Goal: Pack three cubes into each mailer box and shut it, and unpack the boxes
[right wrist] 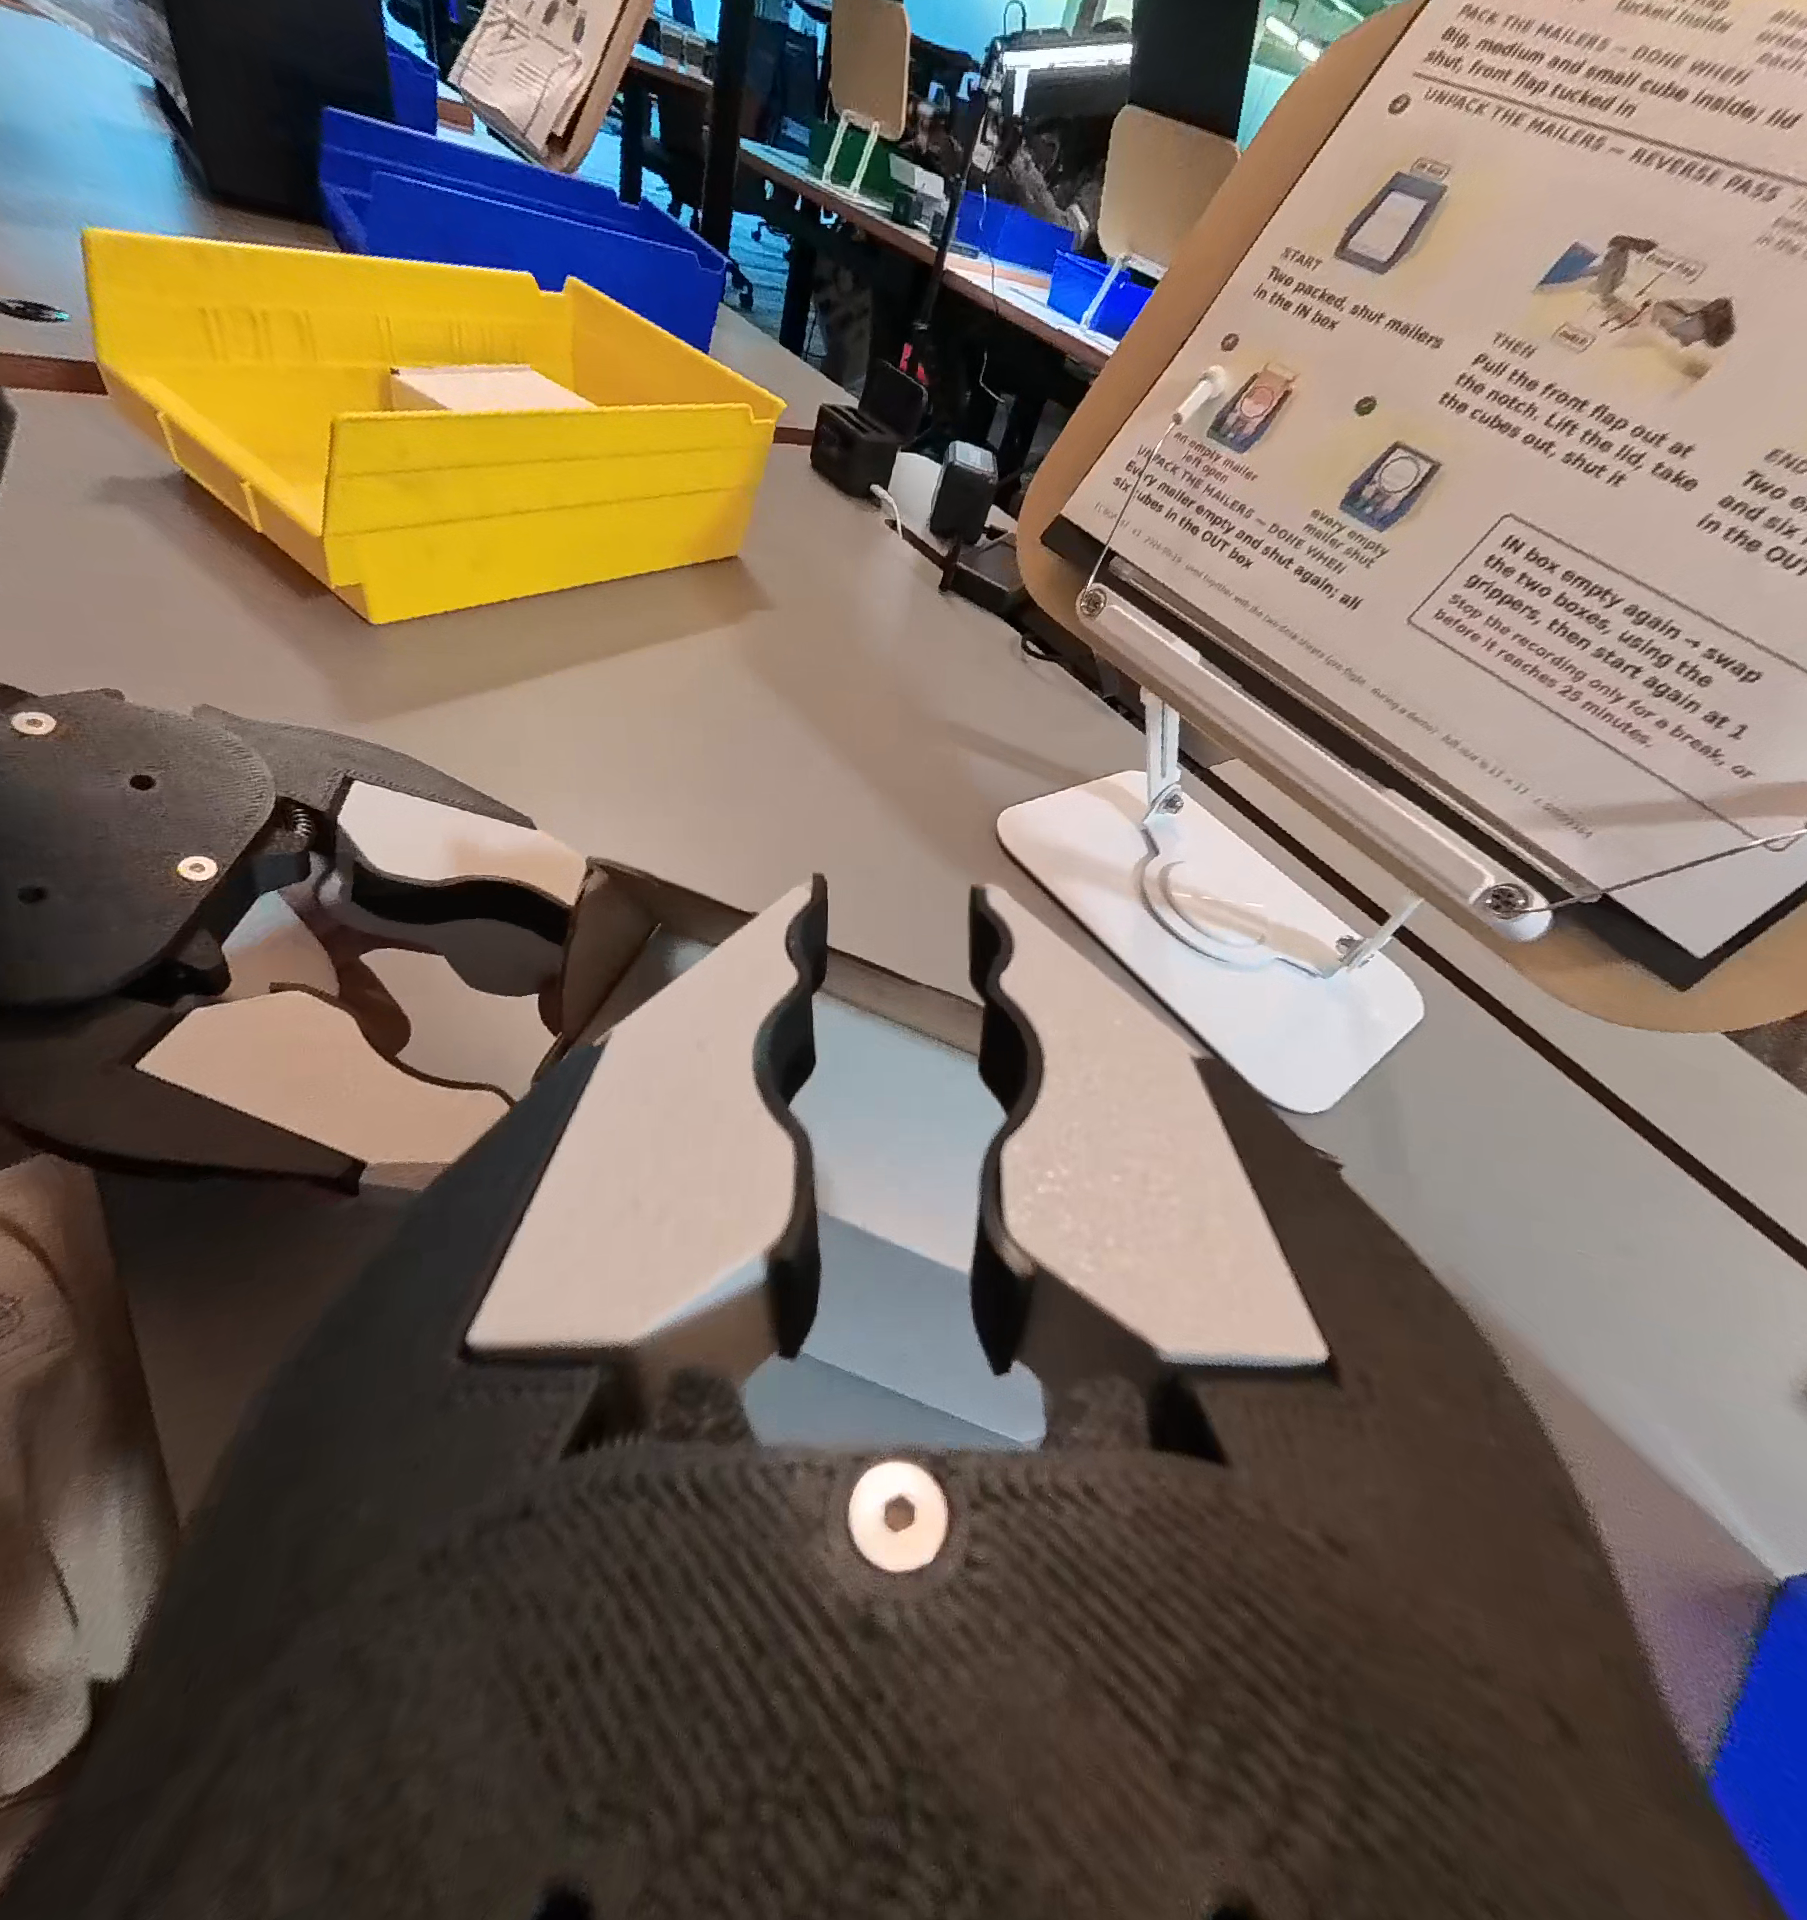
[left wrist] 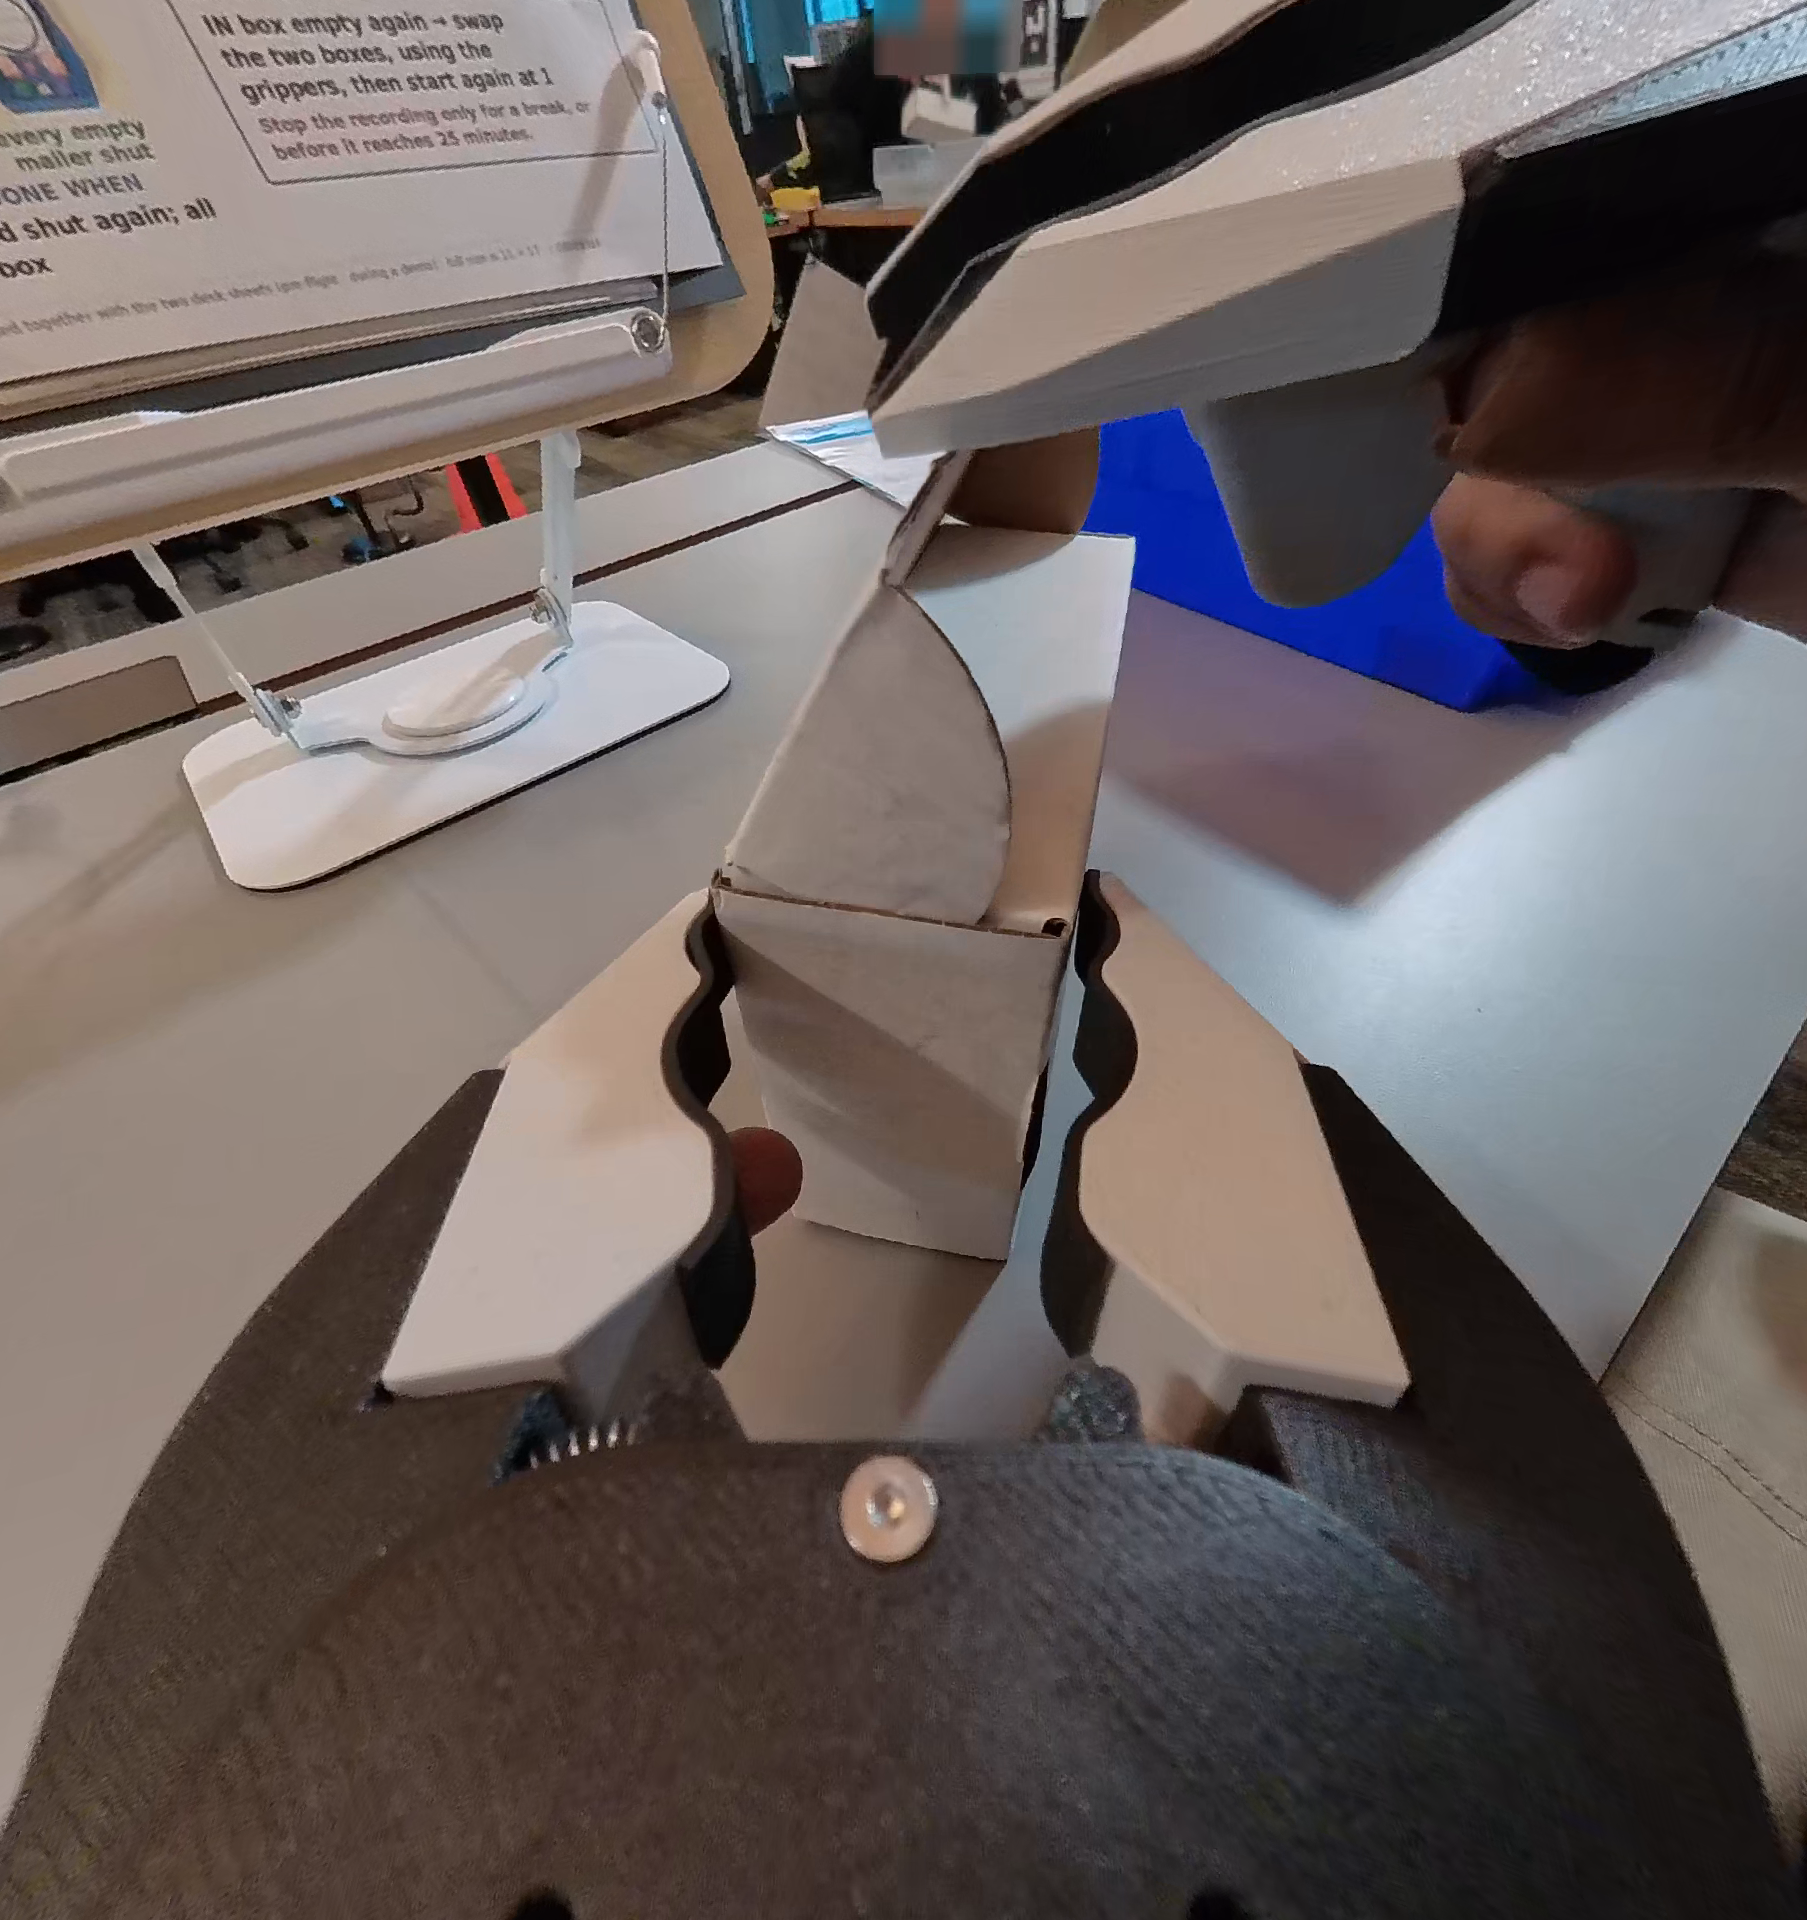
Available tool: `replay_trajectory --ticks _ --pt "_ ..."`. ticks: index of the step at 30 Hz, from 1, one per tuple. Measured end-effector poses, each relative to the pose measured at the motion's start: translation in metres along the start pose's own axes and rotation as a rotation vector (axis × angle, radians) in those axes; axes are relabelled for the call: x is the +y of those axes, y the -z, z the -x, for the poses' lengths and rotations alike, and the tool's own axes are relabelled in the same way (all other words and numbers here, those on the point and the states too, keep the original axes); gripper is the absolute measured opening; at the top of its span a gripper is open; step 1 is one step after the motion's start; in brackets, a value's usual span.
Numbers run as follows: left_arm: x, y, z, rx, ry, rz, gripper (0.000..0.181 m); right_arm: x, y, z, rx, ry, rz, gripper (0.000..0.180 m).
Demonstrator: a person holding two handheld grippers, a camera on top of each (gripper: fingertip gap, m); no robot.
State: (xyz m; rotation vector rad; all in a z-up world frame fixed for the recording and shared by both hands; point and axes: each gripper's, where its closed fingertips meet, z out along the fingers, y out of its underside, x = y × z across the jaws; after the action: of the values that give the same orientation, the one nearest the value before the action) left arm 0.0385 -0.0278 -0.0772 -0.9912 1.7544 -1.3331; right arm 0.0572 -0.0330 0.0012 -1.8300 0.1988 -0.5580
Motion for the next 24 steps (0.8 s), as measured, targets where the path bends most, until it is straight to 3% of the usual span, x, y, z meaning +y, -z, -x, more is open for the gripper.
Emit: replay_trajectory --ticks 24 --pt "0.002 -0.001 0.005 0.028 0.084 0.013 0.063 0.017 0.0 0.02 -0.109 -0.092 0.03 0.0"
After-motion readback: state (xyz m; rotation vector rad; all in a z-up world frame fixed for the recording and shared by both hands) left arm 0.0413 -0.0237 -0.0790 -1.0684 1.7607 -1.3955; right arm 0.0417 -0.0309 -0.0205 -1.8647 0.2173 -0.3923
